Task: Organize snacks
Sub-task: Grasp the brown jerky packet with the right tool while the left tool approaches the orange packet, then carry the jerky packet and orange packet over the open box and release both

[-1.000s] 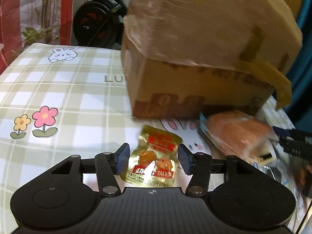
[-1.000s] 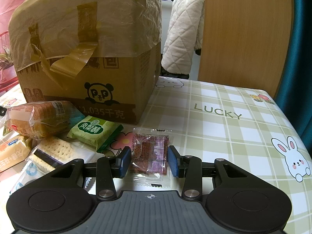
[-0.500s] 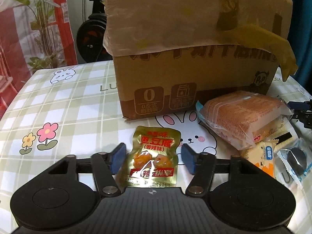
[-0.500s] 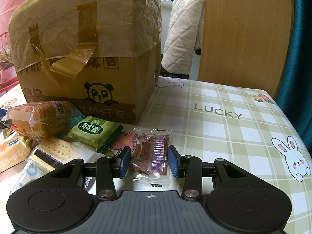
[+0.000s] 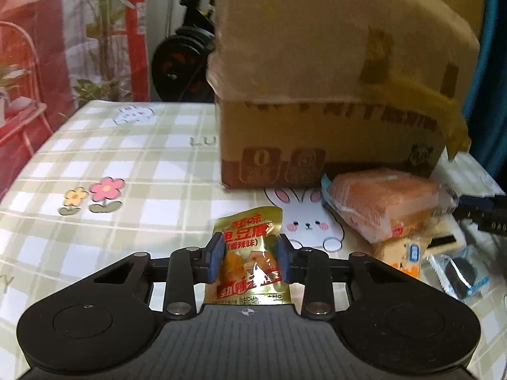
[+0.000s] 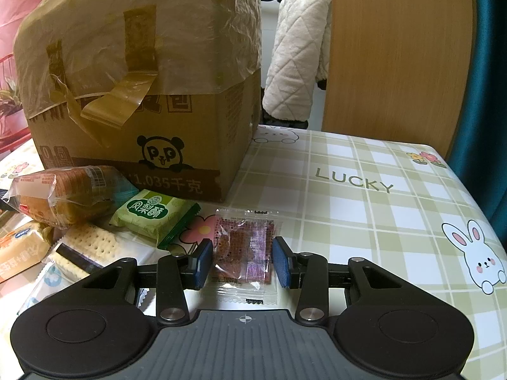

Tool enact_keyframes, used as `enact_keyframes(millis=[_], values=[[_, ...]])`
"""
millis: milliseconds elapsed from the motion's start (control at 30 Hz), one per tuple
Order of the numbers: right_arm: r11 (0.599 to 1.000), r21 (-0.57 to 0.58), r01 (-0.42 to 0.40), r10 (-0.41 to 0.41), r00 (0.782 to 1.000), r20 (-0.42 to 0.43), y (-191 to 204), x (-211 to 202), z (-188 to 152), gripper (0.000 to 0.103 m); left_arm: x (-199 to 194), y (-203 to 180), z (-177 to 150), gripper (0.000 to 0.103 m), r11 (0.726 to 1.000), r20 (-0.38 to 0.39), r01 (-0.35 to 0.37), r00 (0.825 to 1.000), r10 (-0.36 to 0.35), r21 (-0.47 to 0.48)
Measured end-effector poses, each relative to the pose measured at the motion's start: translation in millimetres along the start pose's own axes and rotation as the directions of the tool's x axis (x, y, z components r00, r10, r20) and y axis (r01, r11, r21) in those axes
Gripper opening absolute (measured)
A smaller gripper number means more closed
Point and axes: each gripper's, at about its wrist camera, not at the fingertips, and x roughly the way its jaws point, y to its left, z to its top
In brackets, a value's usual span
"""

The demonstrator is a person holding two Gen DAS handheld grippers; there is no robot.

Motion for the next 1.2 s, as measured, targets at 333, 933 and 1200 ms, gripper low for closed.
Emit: enact_keyframes(millis=[333,933,1200], values=[[1.0,-0.008,-0.009,0.009,1.0,0.002,0,-2,0,0.037,-13,1,3,0.037,1.0,0.053,-0.001,0.999,0.002,-0.018],[1.0,-0.02,-0.02,0.022,0.994,0.105,6,-43,11,0.036,-53,-1,36,0.037,1.0,0.225,-0.013,0.974,0.015,-0.013],[0.998,-0.054,-0.03,0.043,0.965,0.259,13,-82,55,0.036,-80,-13,63,0.037,1.0,0.342,-0.012,0.94,0.004,0.022]])
